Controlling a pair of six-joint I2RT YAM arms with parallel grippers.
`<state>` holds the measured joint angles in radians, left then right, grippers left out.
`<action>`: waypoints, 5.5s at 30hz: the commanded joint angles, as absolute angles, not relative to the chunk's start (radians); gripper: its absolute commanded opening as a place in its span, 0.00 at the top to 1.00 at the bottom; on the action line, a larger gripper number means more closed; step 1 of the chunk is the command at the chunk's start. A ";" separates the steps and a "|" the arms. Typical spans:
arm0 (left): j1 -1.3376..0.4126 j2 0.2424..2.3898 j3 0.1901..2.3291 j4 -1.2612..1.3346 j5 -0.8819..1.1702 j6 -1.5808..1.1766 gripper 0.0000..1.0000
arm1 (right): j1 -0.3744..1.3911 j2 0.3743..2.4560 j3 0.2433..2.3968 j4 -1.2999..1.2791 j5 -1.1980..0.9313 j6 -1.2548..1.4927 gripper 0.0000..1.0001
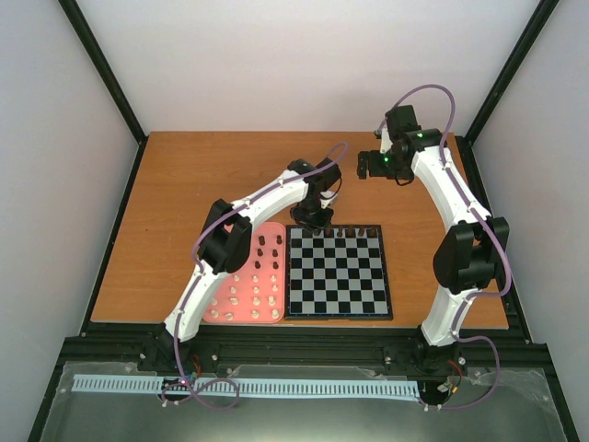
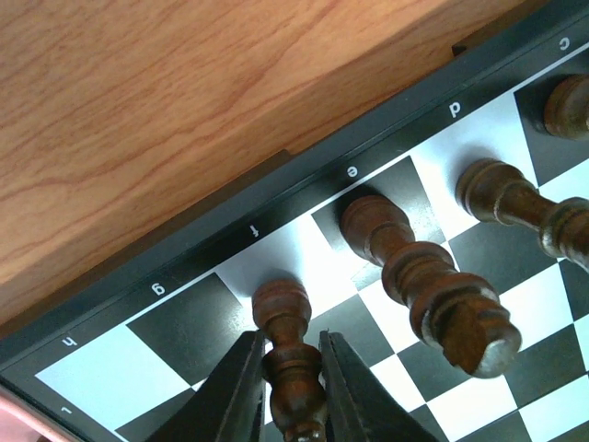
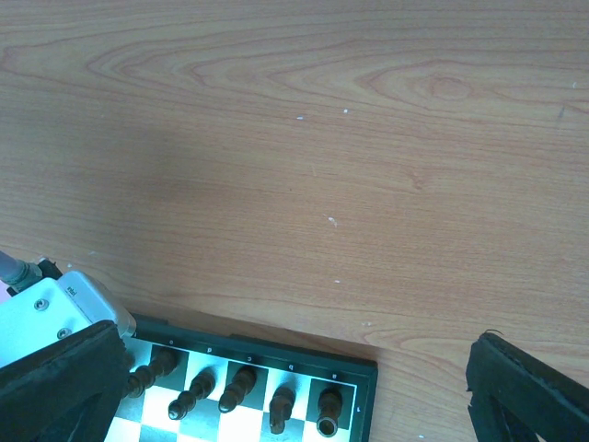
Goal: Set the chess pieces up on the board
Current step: Place the chess piece on the chessboard, then pick up the chess piece from the storage box, then place the chess piece on the chessboard.
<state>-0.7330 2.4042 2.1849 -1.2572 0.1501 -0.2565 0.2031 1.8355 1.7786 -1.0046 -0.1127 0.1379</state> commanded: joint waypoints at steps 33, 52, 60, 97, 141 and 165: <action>-0.531 2.055 1.930 -1.204 0.084 -0.266 0.53 | 0.198 1.841 1.776 -0.987 -0.165 0.121 0.00; -0.452 1.925 1.567 -1.123 0.133 -0.292 0.55 | 0.198 1.847 1.757 -0.985 -0.172 0.119 0.00; -0.452 1.946 1.523 -1.088 0.165 -0.282 0.55 | 0.199 1.848 1.756 -0.982 -0.174 0.121 0.00; -0.453 2.034 1.496 -1.027 0.143 -0.275 0.93 | 0.198 1.835 1.751 -0.992 -0.160 0.117 0.00; -0.668 2.321 2.115 -1.324 0.265 -0.230 0.92 | 0.196 1.829 1.745 -0.986 -0.154 0.107 0.00; -0.677 2.358 2.132 -1.325 0.262 -0.221 0.92 | 0.196 1.842 1.747 -0.989 -0.163 0.109 0.00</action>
